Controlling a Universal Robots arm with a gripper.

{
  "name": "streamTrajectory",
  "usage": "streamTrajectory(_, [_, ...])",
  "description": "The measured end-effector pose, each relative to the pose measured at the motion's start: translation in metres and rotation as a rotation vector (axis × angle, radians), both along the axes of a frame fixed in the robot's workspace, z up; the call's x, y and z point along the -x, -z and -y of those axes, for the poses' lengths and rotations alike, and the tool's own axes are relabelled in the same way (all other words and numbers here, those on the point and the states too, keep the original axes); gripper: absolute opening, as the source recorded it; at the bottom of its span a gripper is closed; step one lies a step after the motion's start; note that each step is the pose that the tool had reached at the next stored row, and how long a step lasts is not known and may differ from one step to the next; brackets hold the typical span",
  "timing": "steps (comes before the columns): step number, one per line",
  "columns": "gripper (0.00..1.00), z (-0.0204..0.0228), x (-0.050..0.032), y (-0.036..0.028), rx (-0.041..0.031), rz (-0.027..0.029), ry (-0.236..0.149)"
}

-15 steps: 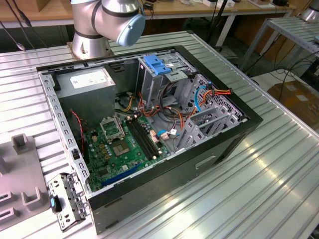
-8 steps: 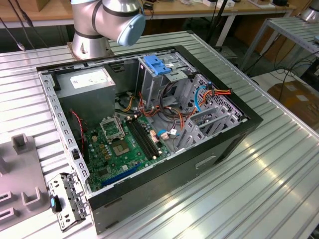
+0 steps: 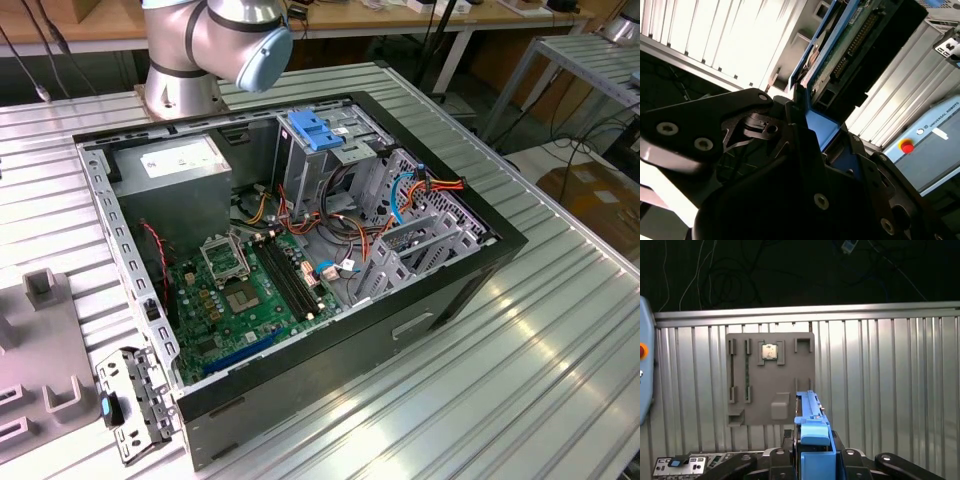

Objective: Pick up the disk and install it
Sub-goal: 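Pick up the disk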

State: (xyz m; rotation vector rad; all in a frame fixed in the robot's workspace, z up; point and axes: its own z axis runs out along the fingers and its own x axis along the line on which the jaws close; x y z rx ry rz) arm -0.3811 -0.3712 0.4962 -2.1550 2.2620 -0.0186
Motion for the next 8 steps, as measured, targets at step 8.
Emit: streamTrajectory(8, [0.37, 0.0126, -0.0115, 0.0002, 0.0000, 0.0000, 0.000])
